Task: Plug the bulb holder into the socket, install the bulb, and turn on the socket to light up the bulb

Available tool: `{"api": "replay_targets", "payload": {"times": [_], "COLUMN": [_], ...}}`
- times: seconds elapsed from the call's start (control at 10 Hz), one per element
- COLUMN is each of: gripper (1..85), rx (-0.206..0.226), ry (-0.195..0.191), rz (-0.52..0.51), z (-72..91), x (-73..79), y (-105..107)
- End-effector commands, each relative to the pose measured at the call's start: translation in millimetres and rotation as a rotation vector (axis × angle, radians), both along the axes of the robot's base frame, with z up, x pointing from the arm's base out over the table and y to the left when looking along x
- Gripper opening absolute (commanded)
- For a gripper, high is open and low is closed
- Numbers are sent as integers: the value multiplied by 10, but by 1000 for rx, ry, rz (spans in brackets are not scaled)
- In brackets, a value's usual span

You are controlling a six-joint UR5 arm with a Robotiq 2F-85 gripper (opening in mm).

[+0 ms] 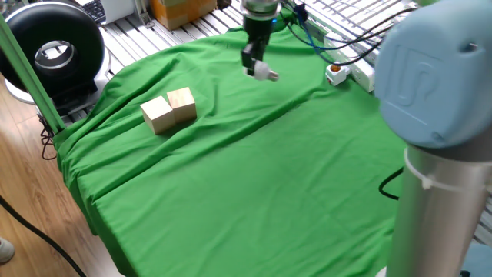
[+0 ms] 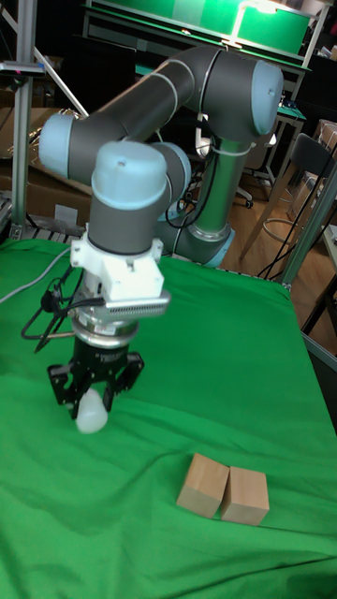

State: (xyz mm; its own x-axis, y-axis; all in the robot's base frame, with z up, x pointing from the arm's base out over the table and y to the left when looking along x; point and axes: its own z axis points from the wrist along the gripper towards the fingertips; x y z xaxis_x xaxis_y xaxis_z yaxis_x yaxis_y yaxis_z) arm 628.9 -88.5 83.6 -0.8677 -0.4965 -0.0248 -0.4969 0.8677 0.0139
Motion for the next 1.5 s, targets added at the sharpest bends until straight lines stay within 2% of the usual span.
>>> {"api": "replay_targets", "payload": {"times": [0.0,0.2,0.3,0.4,0.5,0.8,0.9,1.0,1.4], "gripper": [407,447,467,473,473,497,560,580,607], "rx": [36,110,111,75,67,70,81,82,87], "ry": [23,36,43,48,50,38,36,36,59], "rz": [197,237,265,266,254,258,263,266,253], "z": [-65,-220,-261,-265,-277,-281,-278,-278,-275], "x": [-344,-547,-589,-585,-570,-530,-530,-530,-589], "y": [-162,-188,-258,-365,-364,-345,-317,-313,-309]}}
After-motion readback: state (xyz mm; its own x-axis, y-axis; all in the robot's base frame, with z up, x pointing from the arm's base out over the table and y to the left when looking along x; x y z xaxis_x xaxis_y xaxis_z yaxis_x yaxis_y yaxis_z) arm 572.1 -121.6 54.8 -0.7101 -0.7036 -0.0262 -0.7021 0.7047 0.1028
